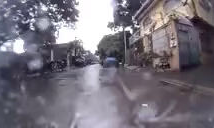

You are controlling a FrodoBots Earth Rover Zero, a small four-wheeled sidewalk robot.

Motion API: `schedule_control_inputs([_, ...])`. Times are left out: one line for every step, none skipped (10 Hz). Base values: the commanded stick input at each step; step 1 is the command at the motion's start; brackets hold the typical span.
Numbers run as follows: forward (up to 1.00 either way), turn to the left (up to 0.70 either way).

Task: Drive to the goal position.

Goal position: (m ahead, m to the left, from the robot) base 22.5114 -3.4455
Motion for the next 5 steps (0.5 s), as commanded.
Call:
schedule_control_inputs([1.00,0.00])
schedule_control_inputs([1.00,0.00])
schedule_control_inputs([1.00,0.00])
schedule_control_inputs([1.00,0.00])
schedule_control_inputs([1.00,0.00])
